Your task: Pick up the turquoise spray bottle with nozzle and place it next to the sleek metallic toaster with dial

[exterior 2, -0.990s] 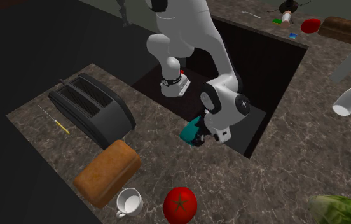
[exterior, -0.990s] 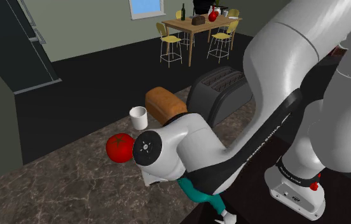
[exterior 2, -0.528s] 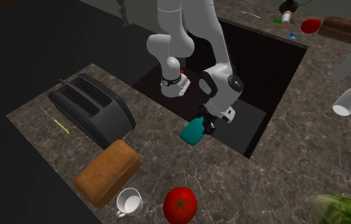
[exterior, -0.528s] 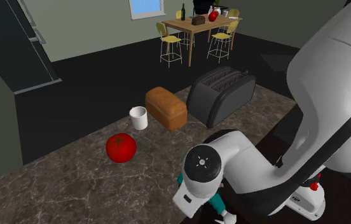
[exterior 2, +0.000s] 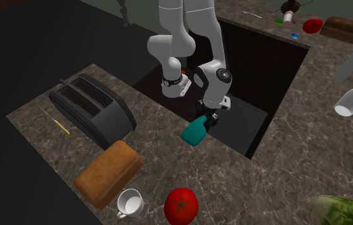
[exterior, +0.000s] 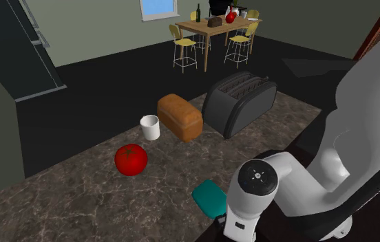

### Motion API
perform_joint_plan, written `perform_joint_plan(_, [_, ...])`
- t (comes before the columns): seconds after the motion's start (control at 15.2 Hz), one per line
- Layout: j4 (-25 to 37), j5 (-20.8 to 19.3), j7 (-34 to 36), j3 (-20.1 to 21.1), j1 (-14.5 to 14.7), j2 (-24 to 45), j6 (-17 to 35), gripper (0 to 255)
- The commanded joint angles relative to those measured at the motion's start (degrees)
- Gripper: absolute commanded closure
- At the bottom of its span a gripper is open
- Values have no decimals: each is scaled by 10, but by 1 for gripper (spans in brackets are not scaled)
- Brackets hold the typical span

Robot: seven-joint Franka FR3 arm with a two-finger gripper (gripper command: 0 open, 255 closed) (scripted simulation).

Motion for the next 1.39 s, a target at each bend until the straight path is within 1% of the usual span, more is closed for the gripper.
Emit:
perform_joint_plan(0.0, [-6,-28,16,3,-11,21,24,0])
perform_joint_plan(0.13, [-6,-72,47,6,-26,47,44,0])
perform_joint_plan(0.2, [-6,-86,57,5,-29,55,49,0])
perform_joint_plan(0.73, [-6,-86,57,4,-28,55,49,0])
perform_joint_plan(0.79, [-6,-86,57,4,-28,55,49,255])
perform_joint_plan(1.32, [-6,-86,57,4,-28,55,49,255])
